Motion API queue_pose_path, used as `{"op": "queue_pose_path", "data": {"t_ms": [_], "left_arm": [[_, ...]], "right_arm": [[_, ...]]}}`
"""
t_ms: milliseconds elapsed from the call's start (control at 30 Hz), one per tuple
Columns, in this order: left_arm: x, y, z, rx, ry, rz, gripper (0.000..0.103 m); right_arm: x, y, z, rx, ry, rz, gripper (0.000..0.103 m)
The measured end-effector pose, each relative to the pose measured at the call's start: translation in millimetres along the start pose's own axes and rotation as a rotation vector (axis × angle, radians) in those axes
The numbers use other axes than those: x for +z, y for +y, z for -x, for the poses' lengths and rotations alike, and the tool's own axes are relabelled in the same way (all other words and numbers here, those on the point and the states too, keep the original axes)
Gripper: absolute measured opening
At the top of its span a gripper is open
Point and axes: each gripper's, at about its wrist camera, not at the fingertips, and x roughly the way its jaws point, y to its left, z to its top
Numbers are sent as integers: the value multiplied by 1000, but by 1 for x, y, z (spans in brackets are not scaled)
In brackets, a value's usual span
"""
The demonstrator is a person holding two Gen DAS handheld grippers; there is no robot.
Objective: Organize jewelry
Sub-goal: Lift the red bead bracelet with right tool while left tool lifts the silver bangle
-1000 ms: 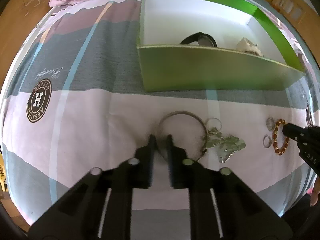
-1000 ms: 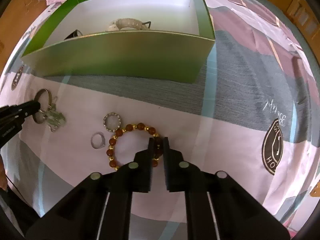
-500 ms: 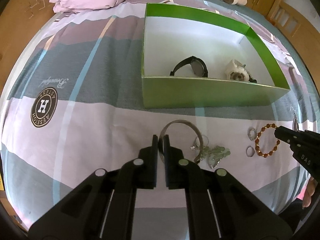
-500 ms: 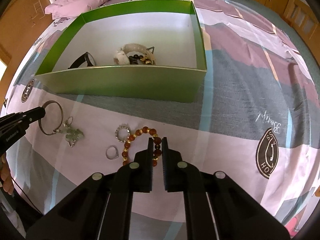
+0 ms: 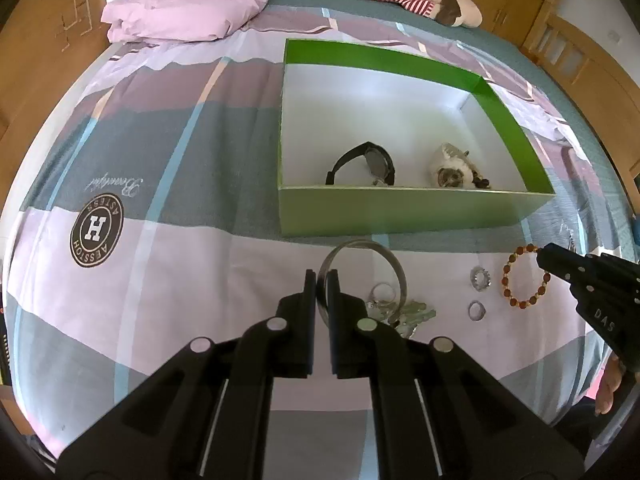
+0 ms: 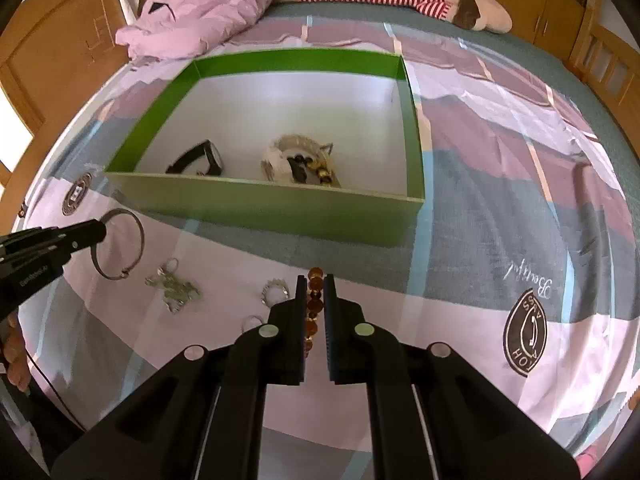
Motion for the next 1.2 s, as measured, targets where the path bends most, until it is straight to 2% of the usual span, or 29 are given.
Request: {"op": "queue_pose_path", "data": {"t_ms": [967, 1200], "left_arm": [[1, -1, 4, 18, -25, -18, 5], [3, -3, 19, 7, -102, -26, 5]], "right_arm": [[2, 6, -1, 10, 0, 13, 8], [4, 7, 5, 24, -30, 14, 8]]}}
